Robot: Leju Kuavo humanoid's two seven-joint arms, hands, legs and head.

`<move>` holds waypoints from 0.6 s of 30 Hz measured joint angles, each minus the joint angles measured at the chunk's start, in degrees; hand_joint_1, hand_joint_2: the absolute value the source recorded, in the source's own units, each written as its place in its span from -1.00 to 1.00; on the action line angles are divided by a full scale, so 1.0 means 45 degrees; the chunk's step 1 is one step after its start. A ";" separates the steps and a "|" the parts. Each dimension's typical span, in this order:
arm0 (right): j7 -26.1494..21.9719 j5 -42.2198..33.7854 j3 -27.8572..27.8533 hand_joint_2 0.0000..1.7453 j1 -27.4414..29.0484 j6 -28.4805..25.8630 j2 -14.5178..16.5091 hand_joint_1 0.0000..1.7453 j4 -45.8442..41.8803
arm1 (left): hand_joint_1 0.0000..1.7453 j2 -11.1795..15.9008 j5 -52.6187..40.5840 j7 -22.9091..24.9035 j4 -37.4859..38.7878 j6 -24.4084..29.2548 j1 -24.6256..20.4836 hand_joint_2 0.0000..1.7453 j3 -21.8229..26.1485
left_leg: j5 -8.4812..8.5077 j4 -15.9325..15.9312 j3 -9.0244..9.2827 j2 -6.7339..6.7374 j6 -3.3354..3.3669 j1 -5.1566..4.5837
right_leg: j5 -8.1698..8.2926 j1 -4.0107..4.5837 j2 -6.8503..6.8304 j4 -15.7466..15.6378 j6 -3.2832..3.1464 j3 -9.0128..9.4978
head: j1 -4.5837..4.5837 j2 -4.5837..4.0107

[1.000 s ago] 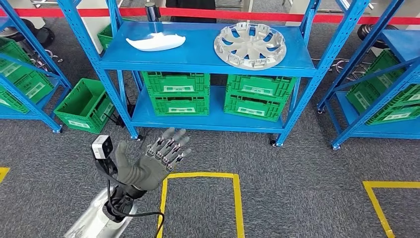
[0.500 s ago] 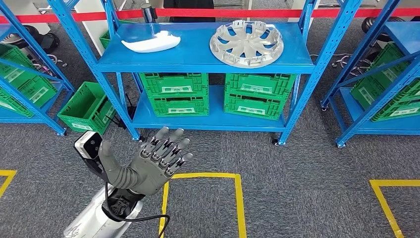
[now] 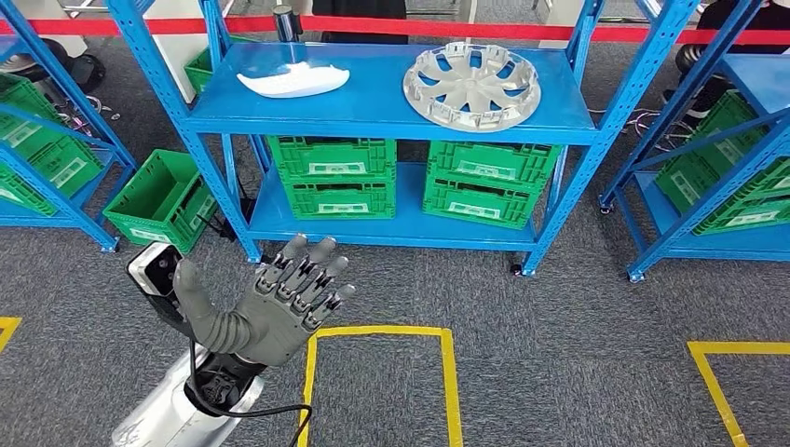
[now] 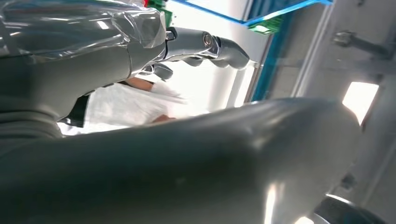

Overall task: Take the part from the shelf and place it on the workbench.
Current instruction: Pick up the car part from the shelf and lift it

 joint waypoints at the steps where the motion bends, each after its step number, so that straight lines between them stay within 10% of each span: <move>1: 0.0007 0.0005 0.0016 -1.00 0.0011 0.0001 0.0001 -1.00 0.0000 | -1.00 0.0007 0.0021 -0.0001 -0.0019 0.0008 0.0013 -1.00 -0.0009 | -0.0046 -0.0012 0.0035 -0.0005 0.0063 -0.0042 | -0.0311 0.0011 -0.0003 0.0888 -0.0061 -0.0468 | 0.0009 0.0000; 4: 0.0090 0.0036 0.0075 -1.00 0.0096 0.0000 0.0010 -1.00 0.0000 | -1.00 0.0052 0.0039 -0.0023 -0.0025 0.0046 0.0168 -1.00 -0.0043 | -0.0193 0.0005 0.0192 -0.0023 0.0125 -0.0128 | -0.0704 0.0016 -0.0005 0.2718 -0.0021 -0.1558 | 0.0015 0.0000; 8: 0.0230 0.0099 0.0219 -1.00 0.0141 -0.0053 -0.0013 -1.00 0.0000 | -1.00 0.0107 0.0041 -0.0115 -0.0061 0.0118 0.0335 -1.00 -0.0050 | -0.0602 0.0048 0.0623 -0.0049 -0.0054 -0.0181 | 0.0636 0.0021 -0.0039 -0.0302 0.0246 -0.0170 | 0.0017 0.0000; 13: 0.0305 0.0105 0.0329 -1.00 0.0184 -0.0070 -0.0035 -1.00 -0.0009 | -1.00 0.0144 0.0036 -0.0158 -0.0232 0.0175 0.0382 -1.00 0.0004 | -0.1110 0.0185 0.0794 -0.0034 -0.0357 -0.0158 | 0.0417 0.0053 -0.0009 -0.1057 -0.0299 0.0456 | -0.0016 0.0000; 15: 0.0310 0.0105 0.0342 -1.00 0.0201 -0.0070 -0.0047 -1.00 -0.0018 | -1.00 0.0169 0.0039 -0.0169 -0.0316 0.0172 0.0391 -1.00 0.0053 | -0.1468 0.1190 0.0356 -0.0004 -0.0525 -0.0088 | 0.0182 -0.0029 0.0028 -0.1095 -0.0443 0.0771 | -0.0057 0.0000; 18: 0.0311 0.0106 0.0355 -1.00 0.0241 -0.0070 -0.0062 -1.00 -0.0019 | -1.00 0.0212 0.0038 -0.0170 -0.0336 0.0177 0.0462 -1.00 0.0071 | -0.2014 0.3895 -0.1603 0.0040 -0.0740 0.0021 | -0.0272 -0.0011 0.0069 -0.1103 -0.0481 0.1253 | -0.0086 0.0000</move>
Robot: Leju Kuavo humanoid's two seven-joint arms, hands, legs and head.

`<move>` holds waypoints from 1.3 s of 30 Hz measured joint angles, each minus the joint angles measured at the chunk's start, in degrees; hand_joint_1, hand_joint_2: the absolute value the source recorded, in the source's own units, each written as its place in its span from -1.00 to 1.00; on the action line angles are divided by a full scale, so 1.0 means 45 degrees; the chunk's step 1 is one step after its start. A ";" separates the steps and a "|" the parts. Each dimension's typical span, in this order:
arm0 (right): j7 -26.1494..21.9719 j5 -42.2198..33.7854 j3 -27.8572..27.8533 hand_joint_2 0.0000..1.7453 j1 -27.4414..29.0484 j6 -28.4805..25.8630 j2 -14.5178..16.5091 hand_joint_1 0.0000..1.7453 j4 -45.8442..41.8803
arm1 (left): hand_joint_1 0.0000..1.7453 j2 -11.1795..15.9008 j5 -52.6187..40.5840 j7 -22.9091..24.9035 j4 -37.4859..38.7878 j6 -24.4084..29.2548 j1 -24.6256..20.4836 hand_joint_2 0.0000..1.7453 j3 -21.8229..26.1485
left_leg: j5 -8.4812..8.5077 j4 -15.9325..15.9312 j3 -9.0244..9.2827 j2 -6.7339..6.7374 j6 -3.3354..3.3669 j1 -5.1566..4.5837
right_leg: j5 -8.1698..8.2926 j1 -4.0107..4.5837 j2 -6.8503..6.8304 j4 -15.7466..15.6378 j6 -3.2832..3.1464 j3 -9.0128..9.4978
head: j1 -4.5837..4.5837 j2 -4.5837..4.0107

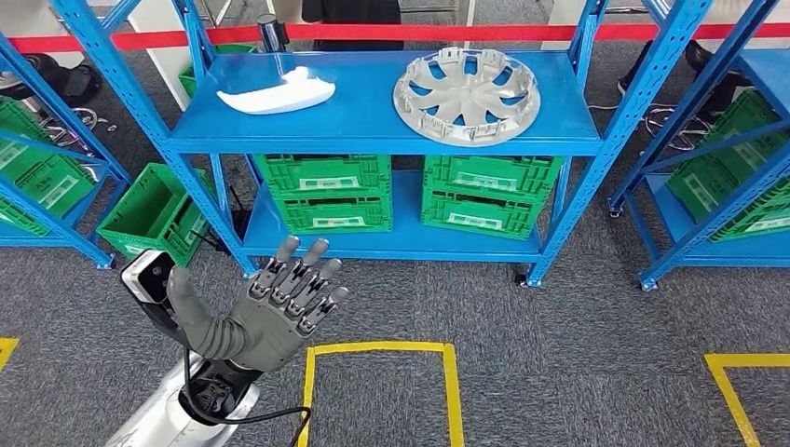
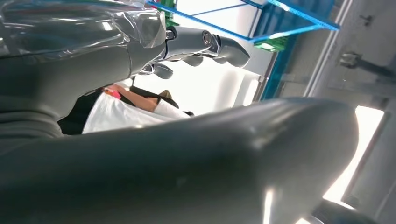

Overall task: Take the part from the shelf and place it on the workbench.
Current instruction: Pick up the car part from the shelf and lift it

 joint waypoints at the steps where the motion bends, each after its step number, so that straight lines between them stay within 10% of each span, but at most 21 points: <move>1: 0.0004 0.0000 0.0004 -1.00 0.0031 0.0000 0.0000 -1.00 0.0000 | -1.00 0.0015 -0.0001 0.0001 0.0000 0.0000 0.0030 -1.00 0.0000 | 0.0241 0.0368 -0.0526 0.0005 -0.0005 0.0016 | -0.0180 0.0007 0.0020 -0.0002 0.0012 0.0212 | -0.0001 0.0000; 6: 0.0040 -0.0044 0.0017 -1.00 0.0075 -0.0125 0.0054 -1.00 0.0001 | -1.00 0.0079 -0.0006 -0.0076 0.0018 -0.0061 0.0064 -1.00 0.0017 | 0.3445 -0.2763 -0.0308 0.0008 0.0608 -0.0227 | -0.1044 0.0016 0.0096 -0.0319 0.0148 0.1395 | 0.0078 -0.0002; 9: 0.0083 -0.0179 0.0027 -1.00 0.0021 -0.0232 0.0087 -1.00 -0.0010 | -1.00 0.0027 -0.0052 -0.0202 0.0027 -0.0228 0.0012 -1.00 0.0052 | 0.3087 -0.3625 0.0527 -0.0027 0.1018 -0.0438 | -0.0823 -0.0044 0.0061 -0.0576 0.0592 0.1890 | 0.0035 0.0000; 11: 0.0076 -0.0242 0.0028 -1.00 -0.0034 -0.0312 0.0074 -1.00 -0.0019 | -1.00 -0.0053 -0.0119 -0.0327 0.0021 -0.0362 -0.0039 -1.00 0.0079 | 0.2852 -0.4243 0.1170 -0.0046 0.1142 -0.0398 | -0.0348 -0.0047 0.0009 0.0369 0.0869 0.1522 | 0.0041 0.0000; 13: 0.0061 -0.0256 0.0028 -1.00 -0.0112 -0.0409 0.0006 -1.00 -0.0019 | -1.00 -0.0121 -0.0264 -0.0449 0.0036 -0.0456 -0.0053 -1.00 0.0080 | 0.2641 -0.4543 0.1692 -0.0048 0.1163 -0.0318 | -0.0336 -0.0060 -0.0009 0.2082 0.0787 0.0370 | 0.0063 0.0000; 15: 0.0036 -0.0251 0.0035 -1.00 -0.0129 -0.0487 -0.0085 -1.00 -0.0019 | -1.00 -0.0138 -0.0465 -0.0583 0.0073 -0.0544 -0.0006 -1.00 0.0086 | 0.2277 -0.4607 0.2174 -0.0082 0.1105 -0.0278 | -0.1135 -0.0067 -0.0009 0.3164 0.0499 -0.0750 | 0.0073 0.0000; 18: 0.0023 -0.0181 0.0118 -1.00 -0.0040 -0.0545 -0.0235 -1.00 -0.0013 | -1.00 -0.0124 -0.0786 -0.0765 0.0092 -0.0685 0.0175 -1.00 0.0186 | 0.1637 -0.4608 0.2976 -0.0172 0.0922 -0.0198 | -0.1691 -0.0116 -0.0031 0.2378 0.0681 -0.1410 | 0.0075 0.0000; 21: 0.0025 -0.0062 0.0274 -1.00 -0.0007 -0.0554 -0.0283 -1.00 -0.0012 | -1.00 -0.0093 -0.1030 -0.0862 0.0080 -0.0727 0.0361 -1.00 0.0339 | 0.0956 -0.4555 0.3628 -0.0190 0.0667 -0.0162 | 0.0312 -0.0166 -0.0234 0.0275 0.1283 -0.1188 | 0.0095 0.0000; 24: -0.0028 0.0026 0.0359 -1.00 -0.0157 -0.0505 -0.0256 -1.00 -0.0016 | -1.00 -0.0084 -0.1191 -0.0951 -0.0028 -0.0724 0.0404 -1.00 0.0543 | 0.0674 -0.4332 0.3981 -0.0163 0.0416 -0.0167 | 0.1138 -0.0074 -0.0341 -0.0076 0.0744 -0.0855 | 0.0038 0.0000; 28: -0.0102 0.0075 0.0461 -1.00 -0.0352 -0.0461 -0.0269 -1.00 -0.0017 | -1.00 -0.0067 -0.1197 -0.0986 -0.0102 -0.0664 0.0419 -1.00 0.0658 | 0.0855 -0.1747 0.2307 -0.0061 0.0172 -0.0021 | 0.0922 -0.0130 -0.0231 -0.0114 0.0161 -0.0559 | 0.0011 0.0000; 32: -0.0103 0.0101 0.0554 -1.00 -0.0373 -0.0471 -0.0310 -1.00 -0.0015 | -1.00 0.0003 -0.1181 -0.0990 -0.0102 -0.0574 0.0515 -1.00 0.0713 | -0.0586 -0.0199 0.0280 -0.0031 -0.0058 0.0111 | 0.0467 -0.0117 -0.0118 -0.0114 0.0092 -0.0129 | 0.0010 0.0000; 34: -0.0096 0.0111 0.0570 -1.00 -0.0382 -0.0471 -0.0308 -1.00 -0.0015 | -1.00 0.0042 -0.1177 -0.0967 -0.0106 -0.0542 0.0533 -1.00 0.0727 | 0.0125 -0.1320 0.0171 -0.0003 -0.0007 0.0133 | 0.0194 -0.0117 -0.0052 -0.0120 0.0143 0.0233 | 0.0010 0.0000; 37: -0.0072 0.0090 0.0577 -1.00 -0.0430 -0.0469 -0.0276 -1.00 -0.0015 | -1.00 0.0091 -0.1180 -0.0879 -0.0113 -0.0538 0.0571 -1.00 0.0733 | 0.2370 -0.3219 0.0405 -0.0010 0.0250 0.0057 | -0.0180 -0.0055 0.0037 -0.0128 0.0311 0.0613 | 0.0012 0.0000; 39: -0.0053 0.0075 0.0577 -1.00 -0.0479 -0.0455 -0.0250 -1.00 -0.0015 | -1.00 0.0102 -0.1190 -0.0830 -0.0126 -0.0556 0.0604 -1.00 0.0739 | 0.2725 -0.3381 0.0488 -0.0051 0.0350 -0.0023 | -0.0357 0.0003 0.0082 -0.0165 0.0484 0.0681 | 0.0007 0.0000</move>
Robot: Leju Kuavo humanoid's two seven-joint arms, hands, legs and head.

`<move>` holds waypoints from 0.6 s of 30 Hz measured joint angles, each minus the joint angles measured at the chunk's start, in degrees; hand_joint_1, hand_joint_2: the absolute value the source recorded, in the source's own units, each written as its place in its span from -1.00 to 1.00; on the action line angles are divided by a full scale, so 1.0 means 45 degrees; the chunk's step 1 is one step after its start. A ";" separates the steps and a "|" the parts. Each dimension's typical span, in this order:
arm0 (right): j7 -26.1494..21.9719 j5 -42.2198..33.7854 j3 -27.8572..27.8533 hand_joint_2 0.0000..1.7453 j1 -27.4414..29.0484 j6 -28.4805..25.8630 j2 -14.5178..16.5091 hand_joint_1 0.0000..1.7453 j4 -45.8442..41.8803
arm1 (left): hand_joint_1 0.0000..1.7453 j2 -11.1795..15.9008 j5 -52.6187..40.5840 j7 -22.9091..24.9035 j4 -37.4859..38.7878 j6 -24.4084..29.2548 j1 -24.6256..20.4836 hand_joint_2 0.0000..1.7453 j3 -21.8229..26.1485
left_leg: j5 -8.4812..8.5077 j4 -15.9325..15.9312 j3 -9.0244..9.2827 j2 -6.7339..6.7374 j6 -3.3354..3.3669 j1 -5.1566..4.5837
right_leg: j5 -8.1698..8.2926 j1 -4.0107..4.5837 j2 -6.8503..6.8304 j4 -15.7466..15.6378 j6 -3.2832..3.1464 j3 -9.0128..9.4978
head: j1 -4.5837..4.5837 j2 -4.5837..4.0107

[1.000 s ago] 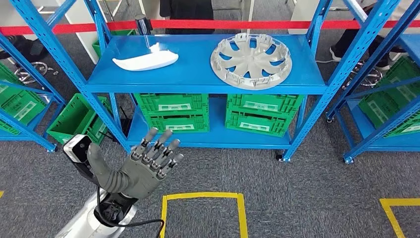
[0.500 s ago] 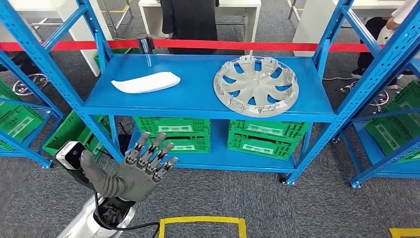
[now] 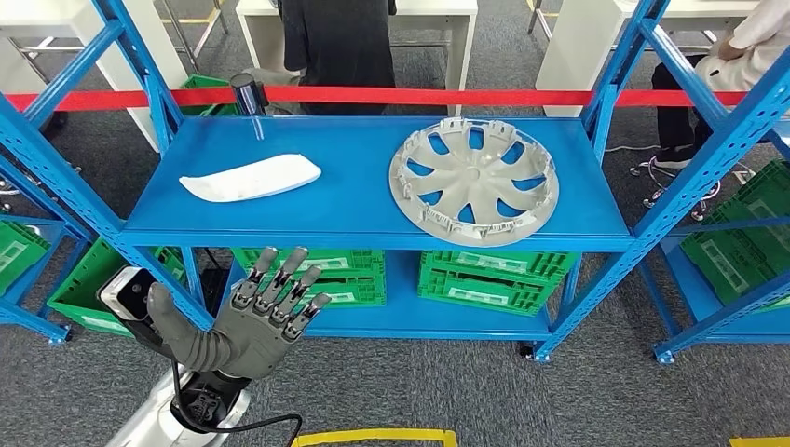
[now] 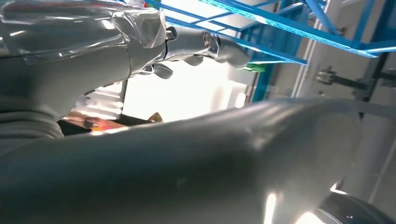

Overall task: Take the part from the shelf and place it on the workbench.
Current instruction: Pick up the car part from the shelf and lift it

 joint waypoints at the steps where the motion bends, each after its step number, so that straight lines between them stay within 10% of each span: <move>1: 0.0004 -0.0002 0.0000 -1.00 -0.0022 0.0010 0.0004 -1.00 0.0000 | -1.00 -0.0005 -0.0004 0.0018 -0.0028 -0.0013 0.0006 -1.00 0.0004 | 0.0069 -0.0065 0.0093 -0.0014 0.0040 0.0025 | -0.0078 -0.0004 -0.0011 -0.0024 0.0068 0.0030 | -0.0001 0.0000; 4: -0.0001 -0.0002 0.0002 -1.00 -0.0090 0.0051 0.0011 -1.00 0.0000 | -1.00 -0.0029 -0.0002 0.0031 -0.0129 -0.0073 -0.0034 -1.00 -0.0001 | 0.0029 -0.0348 0.0357 -0.0029 0.0244 0.0066 | -0.0571 -0.0008 -0.0085 0.1007 0.0055 -0.0472 | 0.0036 0.0000; 8: -0.0005 0.0000 0.0012 -1.00 -0.0084 0.0114 0.0015 -1.00 0.0000 | -1.00 -0.0023 -0.0006 0.0040 -0.0146 -0.0099 -0.0011 -1.00 -0.0019 | -0.0463 -0.0374 0.0681 -0.0148 0.0468 -0.0108 | -0.1061 0.0012 -0.0103 0.4009 0.0063 -0.2679 | 0.0050 0.0000; 11: -0.0004 0.0004 0.0024 -1.00 -0.0012 0.0119 -0.0034 -1.00 0.0004 | -1.00 -0.0012 -0.0010 0.0056 -0.0151 -0.0101 0.0008 -1.00 -0.0022 | -0.0794 -0.0359 0.1250 -0.0199 0.0405 -0.0189 | 0.0527 0.0049 -0.0111 0.2043 0.0346 -0.2376 | 0.0061 0.0000; 13: -0.0002 0.0008 0.0040 -1.00 -0.0008 0.0118 -0.0068 -1.00 0.0018 | -1.00 -0.0002 -0.0019 0.0072 -0.0159 -0.0103 0.0013 -1.00 -0.0025 | -0.1061 -0.0308 0.1455 -0.0228 0.0295 -0.0273 | 0.1360 0.0104 -0.0124 0.0573 0.0226 -0.1918 | 0.0051 0.0000; 18: -0.0006 0.0012 0.0064 -1.00 -0.0052 0.0118 -0.0047 -1.00 0.0022 | -1.00 0.0013 -0.0044 0.0079 -0.0220 -0.0116 0.0011 -1.00 -0.0008 | -0.1581 0.0095 0.1338 -0.0172 -0.0047 -0.0237 | 0.1261 0.0053 -0.0121 0.0235 -0.0256 -0.1666 | 0.0012 0.0000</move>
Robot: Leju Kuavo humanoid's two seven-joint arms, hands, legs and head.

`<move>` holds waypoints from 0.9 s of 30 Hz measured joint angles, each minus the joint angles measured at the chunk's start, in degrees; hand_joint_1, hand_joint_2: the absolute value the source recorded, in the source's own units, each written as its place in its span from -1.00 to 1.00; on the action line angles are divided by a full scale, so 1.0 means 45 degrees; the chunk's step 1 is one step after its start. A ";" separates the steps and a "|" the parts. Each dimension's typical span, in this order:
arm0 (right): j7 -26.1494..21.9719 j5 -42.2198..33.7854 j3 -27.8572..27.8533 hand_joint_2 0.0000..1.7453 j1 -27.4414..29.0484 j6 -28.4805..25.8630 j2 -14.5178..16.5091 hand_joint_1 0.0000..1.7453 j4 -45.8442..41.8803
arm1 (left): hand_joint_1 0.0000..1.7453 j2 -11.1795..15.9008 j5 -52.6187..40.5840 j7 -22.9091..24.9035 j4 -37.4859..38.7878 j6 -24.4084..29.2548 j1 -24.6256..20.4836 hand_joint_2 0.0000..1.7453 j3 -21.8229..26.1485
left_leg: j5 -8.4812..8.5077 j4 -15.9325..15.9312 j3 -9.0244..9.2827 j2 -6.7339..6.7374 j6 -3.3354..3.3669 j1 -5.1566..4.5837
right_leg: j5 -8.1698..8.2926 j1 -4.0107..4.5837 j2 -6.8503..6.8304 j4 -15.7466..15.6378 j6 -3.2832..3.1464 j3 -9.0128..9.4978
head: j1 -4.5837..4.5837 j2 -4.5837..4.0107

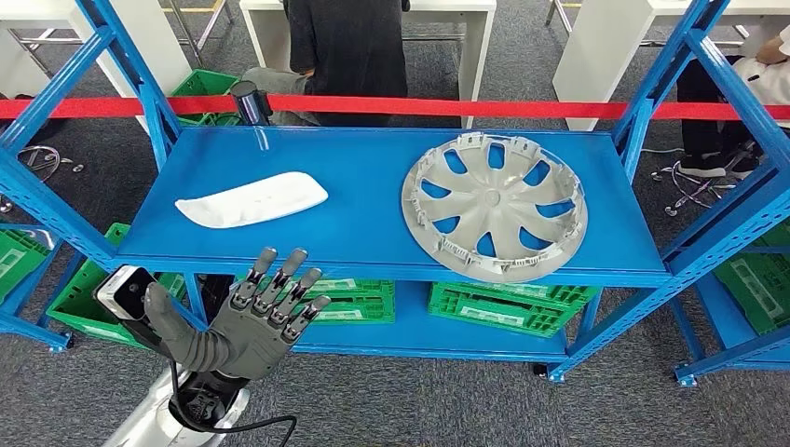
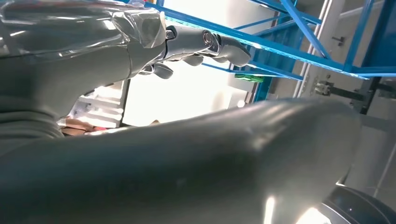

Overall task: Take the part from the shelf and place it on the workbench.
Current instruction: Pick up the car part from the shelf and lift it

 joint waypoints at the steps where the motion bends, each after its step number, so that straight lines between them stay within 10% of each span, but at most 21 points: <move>1: 0.0000 0.0000 0.0001 -1.00 -0.0002 0.0000 0.0002 -1.00 -0.0002 | -1.00 0.0011 0.0001 0.0000 -0.0018 -0.0002 -0.0003 -1.00 0.0004 | -0.0289 0.0584 -0.0285 0.0049 -0.0107 0.0042 | -0.0068 -0.0052 0.0001 -0.0025 -0.0095 0.0089 | -0.0007 0.0000; 4: 0.0000 0.0000 0.0004 -1.00 0.0000 0.0000 -0.0005 -1.00 -0.0002 | -1.00 0.0061 0.0004 0.0000 -0.0042 -0.0007 0.0003 -1.00 0.0000 | -0.1147 0.3237 -0.1865 0.0155 -0.0364 0.0237 | -0.0318 -0.0059 0.0001 -0.0026 -0.0250 0.0346 | -0.0013 0.0000; 6: 0.0000 0.0000 0.0006 -1.00 0.0010 0.0000 0.0001 -1.00 -0.0002 | -1.00 0.0083 0.0004 0.0000 -0.0042 -0.0007 0.0008 -1.00 -0.0003 | -0.0676 0.3552 -0.2382 0.0201 -0.0435 0.0346 | -0.0518 -0.0074 0.0020 -0.0026 -0.0210 0.0601 | -0.0015 0.0000; 10: 0.0000 0.0000 0.0013 -1.00 -0.0018 0.0000 0.0039 -1.00 -0.0002 | -1.00 0.0119 0.0005 0.0000 -0.0051 -0.0006 -0.0005 -1.00 0.0005 | 0.1423 0.0462 -0.1401 0.0245 -0.0280 0.0336 | -0.0941 -0.0037 0.0067 -0.0046 -0.0007 0.1068 | -0.0010 0.0000; 15: -0.0001 0.0001 0.0018 -1.00 -0.0063 0.0001 0.0058 -1.00 -0.0002 | -1.00 0.0145 0.0004 0.0000 -0.0097 -0.0013 -0.0020 -1.00 0.0016 | 0.1351 -0.0257 -0.1028 0.0217 0.0096 0.0269 | -0.1168 -0.0005 -0.0022 0.0023 0.0259 0.1069 | 0.0003 0.0000; 20: 0.0001 0.0022 0.0025 -1.00 -0.0060 -0.0010 0.0058 -1.00 -0.0002 | -1.00 0.0139 -0.0010 0.0000 -0.0115 -0.0017 -0.0022 -1.00 -0.0004 | 0.1186 -0.0481 -0.0651 0.0173 0.0407 0.0206 | -0.2187 -0.0002 -0.0047 0.3609 0.0188 -0.1119 | 0.0033 0.0000; 24: 0.0005 0.0029 0.0033 -1.00 -0.0049 -0.0043 0.0045 -1.00 -0.0002 | -1.00 0.0135 -0.0087 0.0000 -0.0115 -0.0007 0.0001 -1.00 -0.0002 | 0.0897 -0.0437 -0.0322 0.0048 0.0317 0.0127 | -0.0628 0.0015 -0.0059 0.1295 0.0508 -0.0508 | 0.0040 0.0000; 27: 0.0007 0.0030 0.0035 -1.00 -0.0056 -0.0051 0.0046 -1.00 -0.0002 | -1.00 0.0135 -0.0100 0.0000 -0.0115 0.0008 0.0009 -1.00 0.0007 | 0.0655 -0.0366 -0.0243 0.0009 0.0144 0.0046 | -0.0124 0.0086 -0.0076 0.0010 0.0225 0.0037 | 0.0028 0.0000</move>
